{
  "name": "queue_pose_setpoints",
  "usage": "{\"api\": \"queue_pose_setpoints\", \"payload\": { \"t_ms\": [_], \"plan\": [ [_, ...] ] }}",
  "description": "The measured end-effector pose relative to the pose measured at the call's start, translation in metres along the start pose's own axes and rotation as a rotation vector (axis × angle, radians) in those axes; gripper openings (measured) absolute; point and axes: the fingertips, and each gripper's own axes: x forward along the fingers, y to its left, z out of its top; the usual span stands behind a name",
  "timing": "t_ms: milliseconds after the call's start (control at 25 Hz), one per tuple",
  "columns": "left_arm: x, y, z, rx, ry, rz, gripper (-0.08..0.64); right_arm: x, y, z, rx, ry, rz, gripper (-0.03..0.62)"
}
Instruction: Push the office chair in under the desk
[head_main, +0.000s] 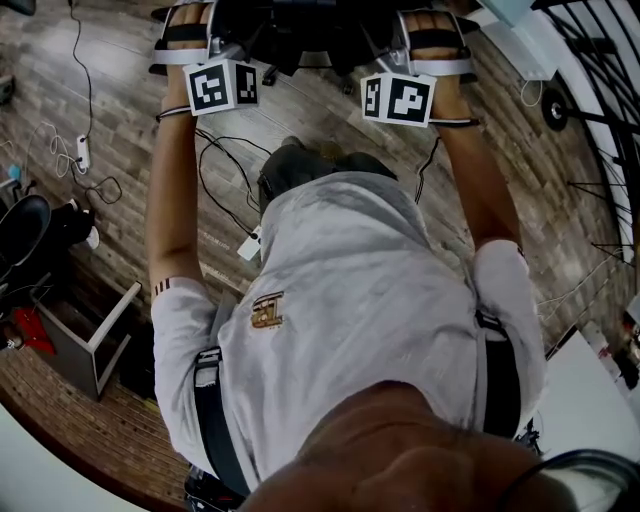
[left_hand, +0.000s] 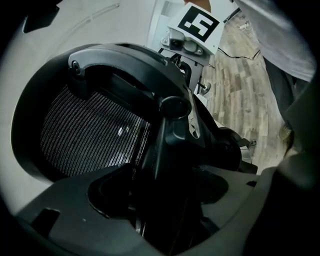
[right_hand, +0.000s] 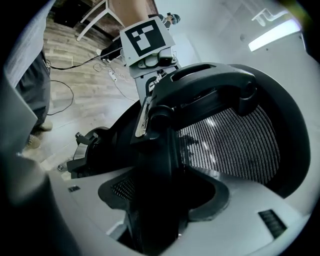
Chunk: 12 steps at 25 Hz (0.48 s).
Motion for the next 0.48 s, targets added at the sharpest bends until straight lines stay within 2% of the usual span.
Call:
{"api": "queue_pose_setpoints", "payload": {
  "t_ms": [320,480],
  "plan": [
    [0.071,0.035,-0.039,0.014,-0.056,-0.023,0.344,0.077,-0.028,-0.014,0.023,0.07,-0.008,0.264],
    [0.106,0.055,-0.079,0.021,-0.094,-0.041,0.344,0.129,-0.041,-0.006,0.039,0.114,-0.011,0.264]
  ]
}}
